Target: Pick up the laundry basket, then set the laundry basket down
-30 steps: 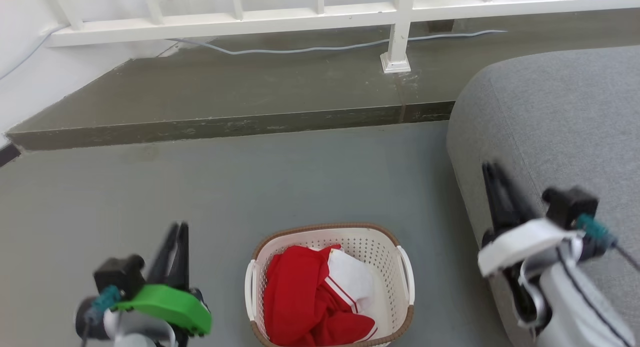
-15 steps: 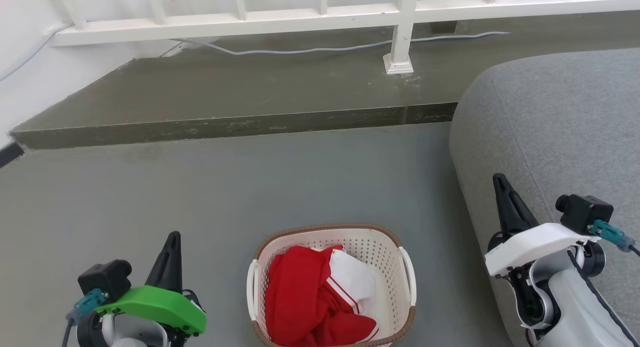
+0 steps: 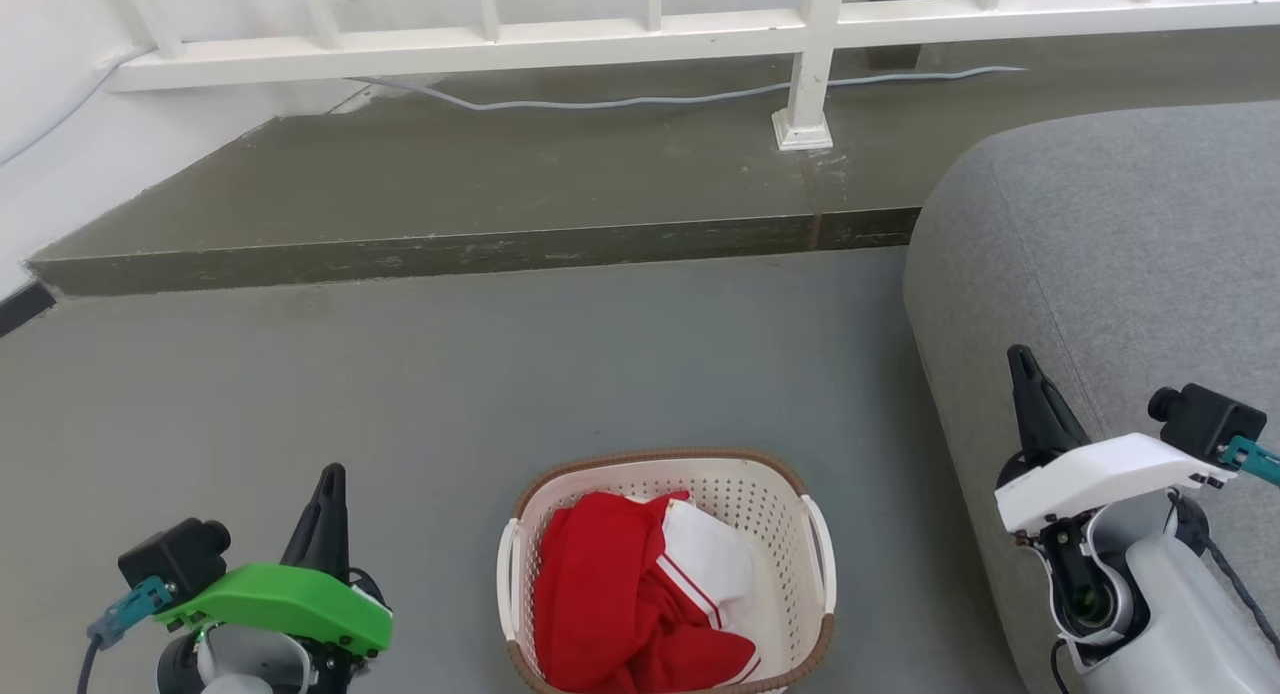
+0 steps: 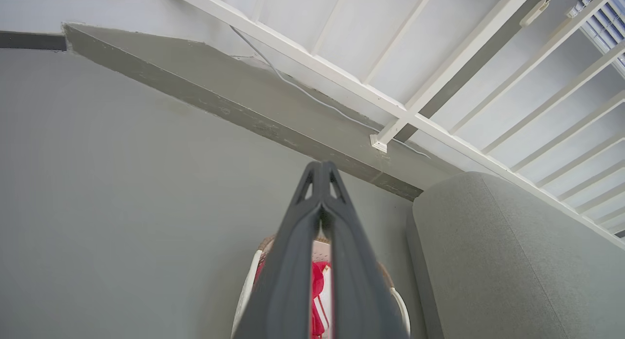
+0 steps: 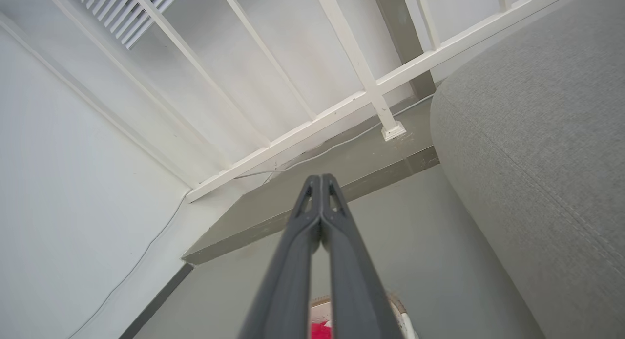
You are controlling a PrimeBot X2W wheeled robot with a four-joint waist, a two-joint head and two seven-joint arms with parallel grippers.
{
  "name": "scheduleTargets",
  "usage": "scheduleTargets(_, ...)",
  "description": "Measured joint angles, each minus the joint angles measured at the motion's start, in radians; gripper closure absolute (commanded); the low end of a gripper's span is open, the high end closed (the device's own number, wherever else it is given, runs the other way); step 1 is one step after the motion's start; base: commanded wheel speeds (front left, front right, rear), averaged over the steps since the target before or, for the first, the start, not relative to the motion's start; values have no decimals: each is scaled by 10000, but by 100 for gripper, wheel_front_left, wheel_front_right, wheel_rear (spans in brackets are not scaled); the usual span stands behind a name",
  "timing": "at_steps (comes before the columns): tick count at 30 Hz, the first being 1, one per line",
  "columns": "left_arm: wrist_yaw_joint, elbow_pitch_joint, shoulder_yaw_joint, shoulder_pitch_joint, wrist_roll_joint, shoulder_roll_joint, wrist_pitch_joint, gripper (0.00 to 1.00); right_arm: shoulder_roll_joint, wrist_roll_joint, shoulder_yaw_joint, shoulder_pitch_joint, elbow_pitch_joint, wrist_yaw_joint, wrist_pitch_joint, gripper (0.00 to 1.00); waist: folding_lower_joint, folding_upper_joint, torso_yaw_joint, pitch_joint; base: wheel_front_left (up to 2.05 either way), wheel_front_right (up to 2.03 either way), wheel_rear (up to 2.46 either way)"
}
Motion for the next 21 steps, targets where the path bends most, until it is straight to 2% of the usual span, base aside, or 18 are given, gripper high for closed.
scheduleTargets(21,-272,84,815,-1,-2290,-178,771,100,299,2447,-928,10,-33,316,765,100,0,0,108,-29,0,0,0)
